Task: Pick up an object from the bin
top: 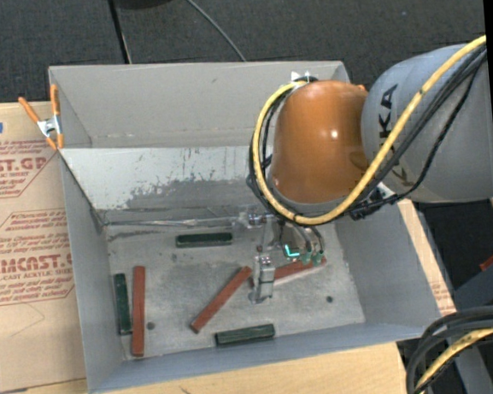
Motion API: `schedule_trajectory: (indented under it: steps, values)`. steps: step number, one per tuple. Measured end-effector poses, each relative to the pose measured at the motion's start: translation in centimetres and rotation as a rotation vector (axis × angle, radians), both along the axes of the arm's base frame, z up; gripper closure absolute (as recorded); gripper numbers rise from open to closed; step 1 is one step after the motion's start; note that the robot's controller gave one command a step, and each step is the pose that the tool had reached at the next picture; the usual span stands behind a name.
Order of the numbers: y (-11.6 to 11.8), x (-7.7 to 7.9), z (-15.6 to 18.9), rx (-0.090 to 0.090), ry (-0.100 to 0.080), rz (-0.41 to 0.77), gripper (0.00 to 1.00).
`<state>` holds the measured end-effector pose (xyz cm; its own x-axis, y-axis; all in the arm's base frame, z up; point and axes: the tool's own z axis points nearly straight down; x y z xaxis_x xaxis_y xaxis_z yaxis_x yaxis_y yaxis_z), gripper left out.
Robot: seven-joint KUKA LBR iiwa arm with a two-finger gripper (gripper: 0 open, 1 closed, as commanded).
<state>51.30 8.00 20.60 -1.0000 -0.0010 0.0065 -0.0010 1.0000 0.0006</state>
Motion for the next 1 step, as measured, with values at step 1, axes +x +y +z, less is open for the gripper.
schedule_trajectory:
  steps: [1]
  values:
    - [-0.05, 0.17, 0.34, 0.001, -0.007, -0.001, 0.00]
